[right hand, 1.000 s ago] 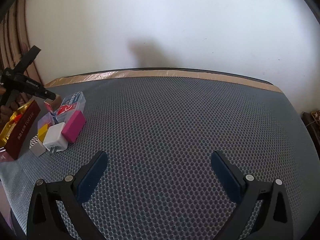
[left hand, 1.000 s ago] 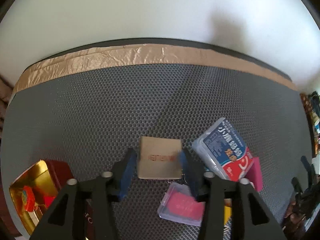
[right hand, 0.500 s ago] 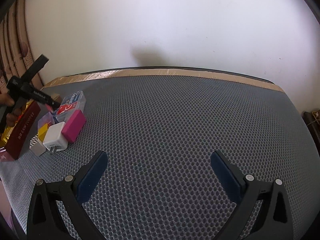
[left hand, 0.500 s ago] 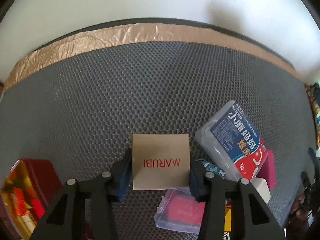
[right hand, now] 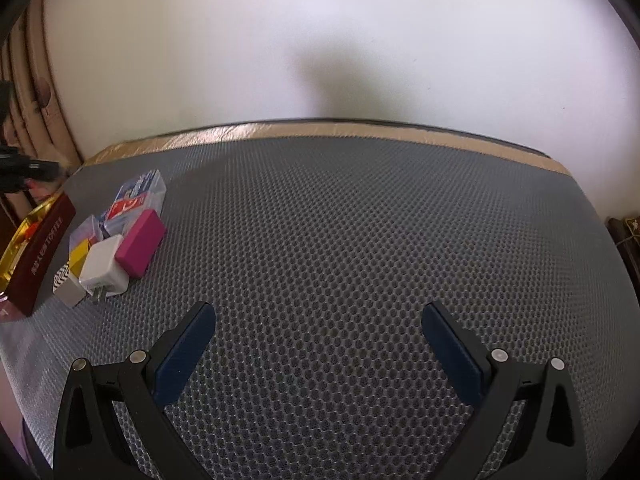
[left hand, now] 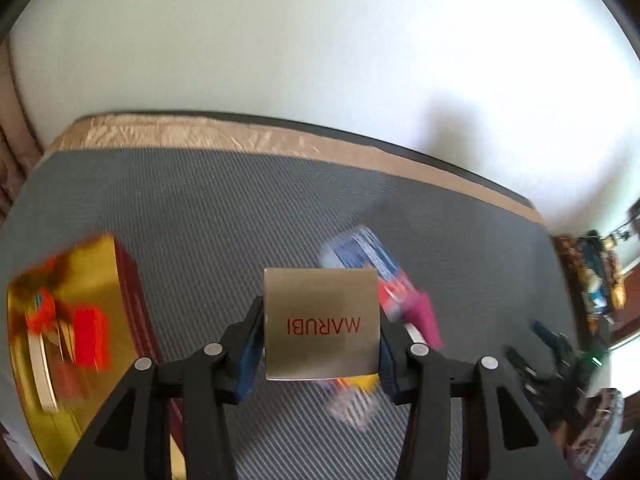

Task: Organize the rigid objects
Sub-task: 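Carry the MARUBI box toward the tin while the right gripper approaches the chevron cube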

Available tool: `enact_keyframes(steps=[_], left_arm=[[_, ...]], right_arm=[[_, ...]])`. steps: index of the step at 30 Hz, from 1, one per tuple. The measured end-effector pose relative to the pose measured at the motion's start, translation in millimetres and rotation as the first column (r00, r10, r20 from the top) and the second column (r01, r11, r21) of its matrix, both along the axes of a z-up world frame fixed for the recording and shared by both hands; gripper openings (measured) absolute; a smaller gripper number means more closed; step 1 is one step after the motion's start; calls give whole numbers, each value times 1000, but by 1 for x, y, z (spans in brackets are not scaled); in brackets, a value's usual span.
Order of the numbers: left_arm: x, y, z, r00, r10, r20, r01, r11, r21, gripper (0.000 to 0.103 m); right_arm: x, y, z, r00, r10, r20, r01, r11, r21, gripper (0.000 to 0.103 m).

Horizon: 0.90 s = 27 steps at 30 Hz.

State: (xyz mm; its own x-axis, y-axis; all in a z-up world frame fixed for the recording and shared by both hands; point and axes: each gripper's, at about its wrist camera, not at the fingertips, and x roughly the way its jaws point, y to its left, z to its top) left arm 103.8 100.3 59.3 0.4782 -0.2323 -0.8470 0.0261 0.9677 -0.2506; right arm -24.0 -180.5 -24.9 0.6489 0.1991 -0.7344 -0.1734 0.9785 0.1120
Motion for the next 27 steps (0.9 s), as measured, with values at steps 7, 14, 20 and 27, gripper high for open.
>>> enact_keyframes(steps=[7,14,20,27], left_arm=[[-72,-6,-6,999,12,-36,-16,995,-98,49],[-128,6,-9,998,43,-45,-48,990,-131,49],[-148,28,-6,997,67,-34,-71,990,-118,49],[-161,49,1,996,90,-5,-90,987,-132,49]], right_arm=[[-26,58,20,963,267,42,-270,955,118,100],[-36,132,44,863,504,37,-498,834,238,97],[-22,194,42,767,641,-19,-633,761,140,63],[1,207,25,781,617,-100,-604,786,128,60]])
